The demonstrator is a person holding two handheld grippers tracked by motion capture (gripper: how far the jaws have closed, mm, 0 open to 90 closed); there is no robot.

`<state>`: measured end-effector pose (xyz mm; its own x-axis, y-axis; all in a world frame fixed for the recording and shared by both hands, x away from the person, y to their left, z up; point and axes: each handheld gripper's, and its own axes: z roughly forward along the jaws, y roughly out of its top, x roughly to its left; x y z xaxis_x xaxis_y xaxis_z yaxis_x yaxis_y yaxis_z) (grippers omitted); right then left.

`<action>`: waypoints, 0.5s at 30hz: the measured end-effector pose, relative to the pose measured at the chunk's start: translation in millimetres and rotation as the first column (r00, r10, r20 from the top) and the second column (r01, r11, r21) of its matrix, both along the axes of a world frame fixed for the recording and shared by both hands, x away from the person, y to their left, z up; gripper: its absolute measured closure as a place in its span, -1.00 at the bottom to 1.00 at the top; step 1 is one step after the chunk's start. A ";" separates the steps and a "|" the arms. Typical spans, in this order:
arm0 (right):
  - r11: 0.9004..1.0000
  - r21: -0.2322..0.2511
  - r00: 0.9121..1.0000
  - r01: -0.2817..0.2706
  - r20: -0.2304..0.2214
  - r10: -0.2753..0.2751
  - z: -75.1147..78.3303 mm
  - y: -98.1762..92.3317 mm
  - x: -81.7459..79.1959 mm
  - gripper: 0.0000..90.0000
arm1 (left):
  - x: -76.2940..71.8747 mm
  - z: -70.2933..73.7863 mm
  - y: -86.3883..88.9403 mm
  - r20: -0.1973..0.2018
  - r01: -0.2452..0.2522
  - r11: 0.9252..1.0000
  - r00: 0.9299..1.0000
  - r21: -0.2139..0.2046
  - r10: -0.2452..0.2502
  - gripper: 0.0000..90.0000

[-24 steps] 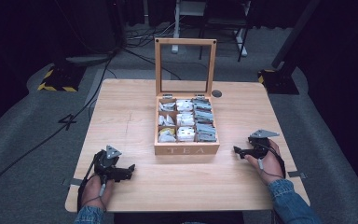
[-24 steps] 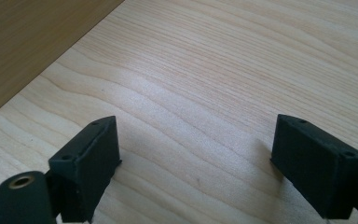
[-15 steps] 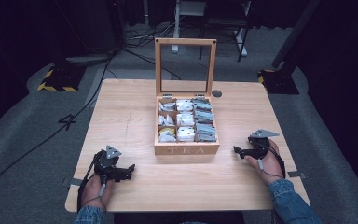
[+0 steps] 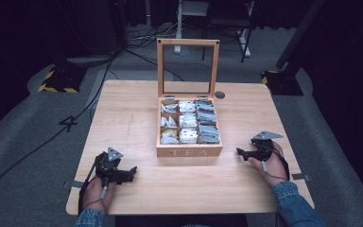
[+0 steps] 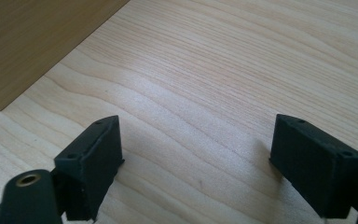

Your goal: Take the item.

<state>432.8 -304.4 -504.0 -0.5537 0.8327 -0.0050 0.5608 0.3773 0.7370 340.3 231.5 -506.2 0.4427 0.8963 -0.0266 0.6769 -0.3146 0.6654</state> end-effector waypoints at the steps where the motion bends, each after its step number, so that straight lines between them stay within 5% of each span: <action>1: 1.000 0.000 1.000 -0.003 0.002 0.003 0.0 -0.1 -0.1 -0.60 | 0.0 0.1 0.1 -0.001 0.001 1.000 1.000 0.001 -0.001 -1.00; 10: 0.999 0.004 0.999 -0.035 -0.004 0.035 4.0 -0.6 -1.8 -0.24 | 0.0 0.1 0.1 -0.001 0.001 1.000 1.000 0.001 -0.001 -1.00; 15: 0.998 0.056 0.998 -0.035 0.053 0.032 23.8 4.1 -8.8 -0.22 | 0.0 0.1 0.1 -0.001 0.001 1.000 1.000 0.001 -0.001 -1.00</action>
<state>424.0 -300.3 -480.2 -0.5817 0.8133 0.0122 0.5089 0.3522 0.7855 340.4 231.6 -506.2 0.4438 0.8957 -0.0263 0.6773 -0.3160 0.6644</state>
